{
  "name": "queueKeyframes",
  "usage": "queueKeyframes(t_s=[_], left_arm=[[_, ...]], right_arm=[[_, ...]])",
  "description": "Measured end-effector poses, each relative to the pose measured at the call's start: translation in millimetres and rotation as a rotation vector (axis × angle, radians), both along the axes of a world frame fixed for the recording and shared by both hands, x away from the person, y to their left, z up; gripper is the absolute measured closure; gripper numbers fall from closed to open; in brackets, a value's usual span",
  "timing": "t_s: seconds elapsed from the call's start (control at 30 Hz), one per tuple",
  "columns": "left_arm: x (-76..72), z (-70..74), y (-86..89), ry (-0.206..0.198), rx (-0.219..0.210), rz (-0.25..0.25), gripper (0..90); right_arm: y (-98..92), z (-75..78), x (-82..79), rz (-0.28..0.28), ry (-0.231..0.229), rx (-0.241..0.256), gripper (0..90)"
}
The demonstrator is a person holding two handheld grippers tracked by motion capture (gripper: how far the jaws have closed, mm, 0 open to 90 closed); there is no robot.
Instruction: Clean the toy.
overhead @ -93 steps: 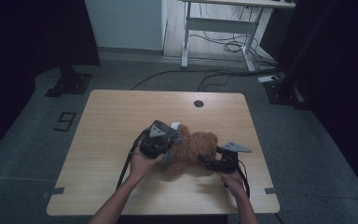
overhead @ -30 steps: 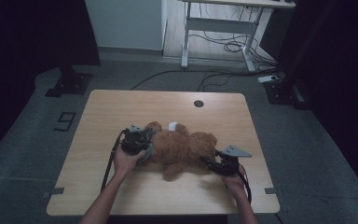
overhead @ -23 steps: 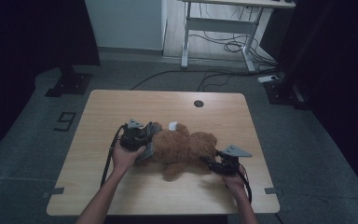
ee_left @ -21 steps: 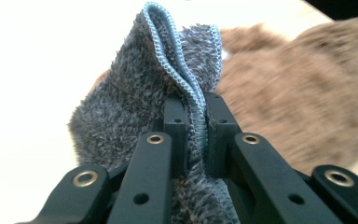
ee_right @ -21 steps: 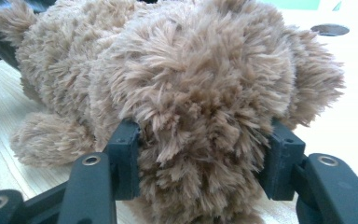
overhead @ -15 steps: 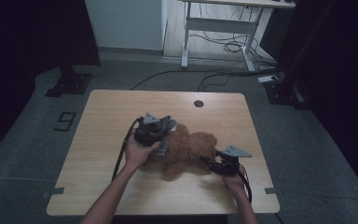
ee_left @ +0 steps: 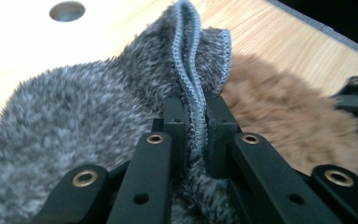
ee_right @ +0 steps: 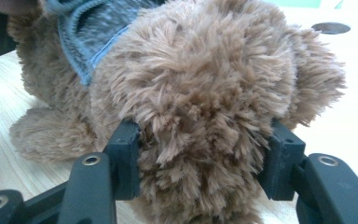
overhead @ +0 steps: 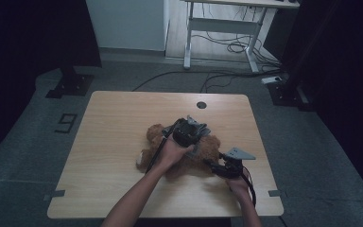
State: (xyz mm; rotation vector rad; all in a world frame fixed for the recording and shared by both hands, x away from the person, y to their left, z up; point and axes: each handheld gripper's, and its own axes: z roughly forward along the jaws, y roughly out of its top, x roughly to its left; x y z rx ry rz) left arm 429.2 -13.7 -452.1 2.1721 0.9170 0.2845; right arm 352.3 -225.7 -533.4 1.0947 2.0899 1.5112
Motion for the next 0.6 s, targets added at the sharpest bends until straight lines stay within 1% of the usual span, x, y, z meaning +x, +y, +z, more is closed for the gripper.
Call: queueKeyframes(t_s=[0.13, 0.17, 0.27, 0.3, 0.33, 0.37, 0.4, 0.47, 0.53, 0.57, 0.6], left_arm=[[5.2, 0.0, 12.8, 0.019, -0.007, 0.026, 81.1], [5.7, 1.1, 15.6, 0.019, 0.0, 0.029, 81.1], [6.7, 4.7, 23.3, 0.002, 0.021, 0.048, 81.1], [6.7, 4.7, 23.3, 0.002, 0.021, 0.048, 81.1], [8.3, 6.7, 30.8, -0.005, 0.028, 0.071, 81.1], [8.3, 6.7, 30.8, -0.005, 0.028, 0.071, 81.1], [10.9, 7.7, 40.7, -0.007, 0.037, 0.091, 81.1], [14.8, 6.7, 53.1, 0.013, 0.025, 0.11, 81.0], [17.6, 5.0, 63.0, 0.043, 0.022, 0.116, 80.9], [18.1, 4.3, 67.3, 0.046, 0.026, 0.117, 80.9], [17.6, 4.2, 71.2, 0.041, 0.033, 0.124, 80.8]], right_arm=[[0.1, -0.4, 0.0, 0.003, -0.002, 0.004, 42.6], [0.4, -0.1, -0.2, 0.003, -0.003, 0.002, 42.7], [0.7, 0.1, -0.6, 0.004, -0.003, -0.002, 42.7], [0.6, 0.1, -0.5, 0.003, -0.002, -0.002, 42.7], [0.5, 0.0, -0.4, 0.003, -0.001, -0.001, 42.7], [0.5, 0.0, -0.4, 0.003, -0.001, -0.001, 42.7], [0.4, -0.1, -0.3, 0.004, 0.0, 0.0, 42.7], [0.3, -0.3, -0.2, 0.004, 0.0, 0.001, 42.7], [0.3, -0.4, -0.2, 0.007, 0.0, -0.004, 42.7], [0.5, -0.5, -0.2, 0.008, -0.001, -0.006, 42.7], [0.8, -0.6, -0.2, 0.008, -0.001, -0.007, 42.7]])
